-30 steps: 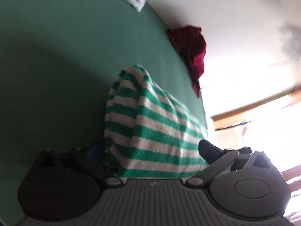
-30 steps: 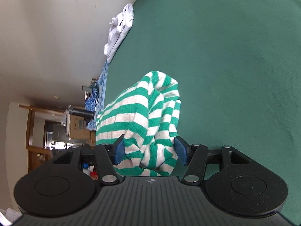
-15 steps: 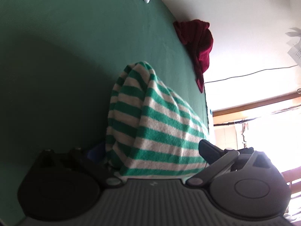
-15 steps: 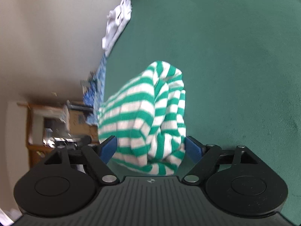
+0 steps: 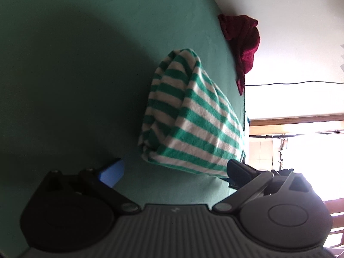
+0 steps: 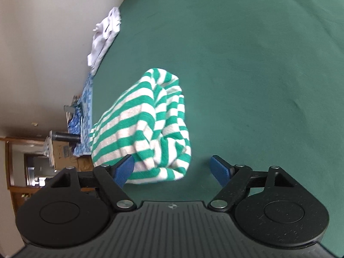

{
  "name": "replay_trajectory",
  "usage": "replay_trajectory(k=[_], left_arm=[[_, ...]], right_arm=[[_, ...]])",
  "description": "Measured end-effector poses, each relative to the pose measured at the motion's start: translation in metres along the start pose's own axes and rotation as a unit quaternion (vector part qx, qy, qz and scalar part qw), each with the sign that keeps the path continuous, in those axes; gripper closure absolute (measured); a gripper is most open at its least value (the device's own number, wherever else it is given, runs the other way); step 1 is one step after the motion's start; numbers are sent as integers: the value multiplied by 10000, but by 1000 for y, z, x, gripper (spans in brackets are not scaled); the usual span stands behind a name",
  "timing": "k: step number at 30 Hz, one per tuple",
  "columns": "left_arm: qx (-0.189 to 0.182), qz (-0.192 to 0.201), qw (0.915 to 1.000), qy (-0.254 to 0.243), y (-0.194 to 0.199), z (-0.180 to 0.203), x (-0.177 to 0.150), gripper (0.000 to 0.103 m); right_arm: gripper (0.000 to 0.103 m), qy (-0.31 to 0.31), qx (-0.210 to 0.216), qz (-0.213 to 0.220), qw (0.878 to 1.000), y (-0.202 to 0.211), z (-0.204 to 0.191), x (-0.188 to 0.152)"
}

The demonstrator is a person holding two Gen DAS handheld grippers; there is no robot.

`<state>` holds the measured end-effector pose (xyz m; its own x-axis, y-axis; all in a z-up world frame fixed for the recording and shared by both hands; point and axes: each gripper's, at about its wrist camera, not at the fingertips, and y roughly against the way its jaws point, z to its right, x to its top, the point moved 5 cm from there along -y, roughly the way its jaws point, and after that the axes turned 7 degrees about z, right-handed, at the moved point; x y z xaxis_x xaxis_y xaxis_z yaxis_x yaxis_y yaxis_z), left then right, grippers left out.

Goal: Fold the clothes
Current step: 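Hold the bundle with both grippers and fold it over onto itself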

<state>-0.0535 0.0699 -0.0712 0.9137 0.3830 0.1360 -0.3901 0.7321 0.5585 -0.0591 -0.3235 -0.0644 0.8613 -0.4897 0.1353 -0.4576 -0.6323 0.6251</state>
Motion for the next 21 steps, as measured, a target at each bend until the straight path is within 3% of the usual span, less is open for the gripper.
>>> replay_trajectory(k=[10, 14, 21], left_arm=[[-492, -107, 9979, 397, -36, 7, 24, 1], [-460, -164, 9985, 236, -45, 13, 34, 1], [-314, -356, 9987, -176, -39, 17, 49, 1]], right_arm=[[18, -95, 272, -12, 9996, -26, -9, 15], [6, -1, 457, -144, 9989, -40, -20, 24], [6, 256, 584, 118, 9979, -54, -31, 40]])
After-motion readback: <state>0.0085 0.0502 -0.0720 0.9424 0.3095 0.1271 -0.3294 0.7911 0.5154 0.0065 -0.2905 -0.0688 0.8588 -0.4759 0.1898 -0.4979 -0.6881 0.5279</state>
